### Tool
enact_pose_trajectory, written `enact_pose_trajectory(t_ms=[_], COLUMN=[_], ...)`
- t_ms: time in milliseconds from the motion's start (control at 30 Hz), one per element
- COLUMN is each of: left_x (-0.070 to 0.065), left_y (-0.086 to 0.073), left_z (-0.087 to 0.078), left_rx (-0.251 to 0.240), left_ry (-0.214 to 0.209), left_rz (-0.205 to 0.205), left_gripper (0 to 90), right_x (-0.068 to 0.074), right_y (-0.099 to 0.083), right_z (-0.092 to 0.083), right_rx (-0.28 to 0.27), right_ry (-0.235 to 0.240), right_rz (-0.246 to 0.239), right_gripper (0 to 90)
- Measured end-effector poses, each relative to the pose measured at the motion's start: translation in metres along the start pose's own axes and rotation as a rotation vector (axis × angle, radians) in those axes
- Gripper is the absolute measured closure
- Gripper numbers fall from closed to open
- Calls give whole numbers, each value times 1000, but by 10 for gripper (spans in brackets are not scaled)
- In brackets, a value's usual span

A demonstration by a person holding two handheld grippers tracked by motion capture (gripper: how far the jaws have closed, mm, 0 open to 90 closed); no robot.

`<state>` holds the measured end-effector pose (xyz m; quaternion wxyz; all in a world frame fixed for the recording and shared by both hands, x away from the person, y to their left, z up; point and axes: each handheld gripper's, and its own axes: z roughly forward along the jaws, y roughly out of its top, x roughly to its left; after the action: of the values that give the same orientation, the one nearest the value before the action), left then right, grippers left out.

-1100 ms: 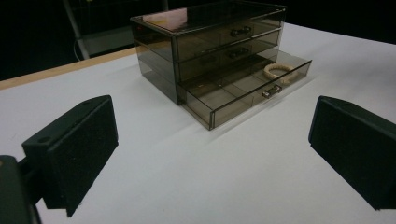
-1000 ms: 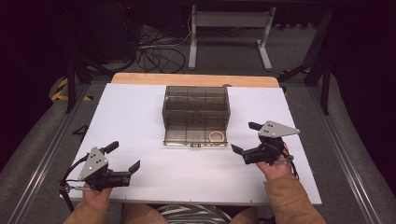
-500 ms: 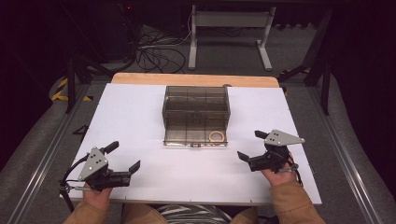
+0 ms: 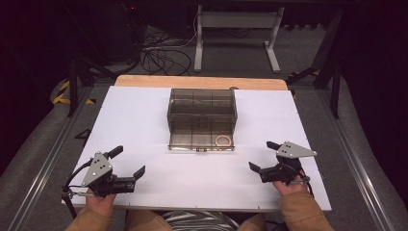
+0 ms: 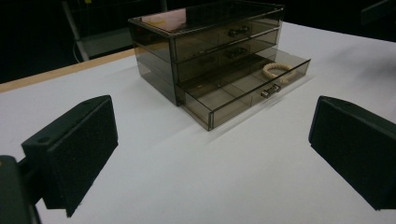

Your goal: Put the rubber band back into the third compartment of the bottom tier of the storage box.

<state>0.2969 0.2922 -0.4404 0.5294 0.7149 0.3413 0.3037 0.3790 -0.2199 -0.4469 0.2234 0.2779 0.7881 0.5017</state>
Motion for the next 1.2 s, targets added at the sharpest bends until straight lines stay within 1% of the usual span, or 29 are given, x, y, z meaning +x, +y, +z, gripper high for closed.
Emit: enact_pose_trajectory(t_ms=[200,333,433,500,700,800,833,900,967,1000,1200], left_x=[0,0,0,0,1,1,1,1,2,2,2], left_y=[0,0,-1,-1,-1,-2,-2,-2,-2,-2,-2], left_z=[0,0,1,1,1,2,2,2,2,2,3], left_rx=[-1,-1,1,1,0,0,1,6,2,3,4], left_ry=[2,3,4,6,10,8,8,8,10,11,11], left_rz=[0,3,1,3,9,9,7,9,5,6,7], left_gripper=[20,20,19,19,19,19,19,19,20,19,19], right_x=[2,3,3,3,3,3,2,1,-1,-2,-1], right_y=[-7,-12,-14,-16,-24,-24,-24,-23,-23,-24,-23], right_z=[-2,-3,-4,-4,-1,-1,0,1,3,4,4], right_rx=[-5,1,6,9,46,48,39,39,52,65,57], right_ry=[-6,-10,-10,-10,7,6,16,16,14,24,20], right_rz=[9,19,11,15,56,56,61,60,73,86,79], right_gripper=[0,0,0,0,0,0,0,0,1,1,1])
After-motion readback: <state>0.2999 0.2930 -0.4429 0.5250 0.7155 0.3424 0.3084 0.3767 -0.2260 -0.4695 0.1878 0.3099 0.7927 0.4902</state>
